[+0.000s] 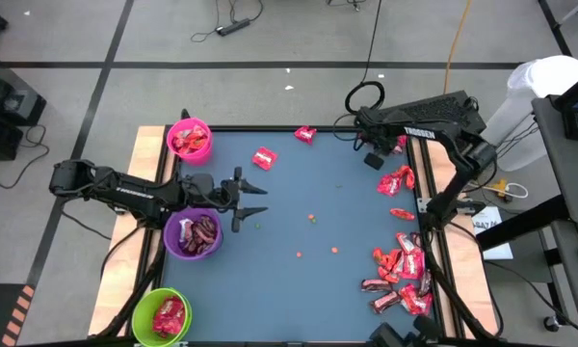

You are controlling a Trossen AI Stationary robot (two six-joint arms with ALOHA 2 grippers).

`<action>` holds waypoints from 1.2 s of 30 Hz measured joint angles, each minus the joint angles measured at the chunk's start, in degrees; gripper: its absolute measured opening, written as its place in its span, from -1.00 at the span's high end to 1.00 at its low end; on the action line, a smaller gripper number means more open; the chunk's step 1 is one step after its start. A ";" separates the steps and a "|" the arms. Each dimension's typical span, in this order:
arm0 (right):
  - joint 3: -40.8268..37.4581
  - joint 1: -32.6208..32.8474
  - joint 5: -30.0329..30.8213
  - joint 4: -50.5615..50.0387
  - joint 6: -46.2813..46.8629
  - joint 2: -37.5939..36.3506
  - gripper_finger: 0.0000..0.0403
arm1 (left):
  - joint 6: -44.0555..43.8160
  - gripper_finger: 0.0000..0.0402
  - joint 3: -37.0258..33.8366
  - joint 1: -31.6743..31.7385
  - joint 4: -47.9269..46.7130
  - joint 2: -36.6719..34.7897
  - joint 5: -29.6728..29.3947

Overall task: Organize candy in baskets
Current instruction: Put the brown chocolate into the violet bucket

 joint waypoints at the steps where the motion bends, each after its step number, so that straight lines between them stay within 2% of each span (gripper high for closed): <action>1: 0.00 0.84 -0.01 0.00 0.63 -1.19 0.99 | -0.27 -0.13 0.00 0.00 -0.01 0.00 0.00; 3: 0.00 2.73 -0.87 0.09 1.76 -3.95 0.99 | -2.02 -0.13 0.00 0.00 0.00 0.00 0.01; 9: 0.00 9.39 -8.38 3.74 4.62 -12.61 1.00 | -2.54 -0.13 0.00 0.00 0.01 0.00 -0.02; 17: 0.00 19.65 -20.79 16.87 7.09 -19.33 1.00 | -2.57 -0.13 0.00 0.00 0.12 0.00 -2.26; 25: 0.00 30.47 -23.92 30.70 7.03 -18.12 1.00 | -3.01 -0.13 0.00 0.00 1.27 0.00 -5.16; 36: -0.66 40.97 -25.30 55.60 2.65 -7.79 1.00 | -3.03 -0.13 0.04 0.00 4.51 0.00 -5.47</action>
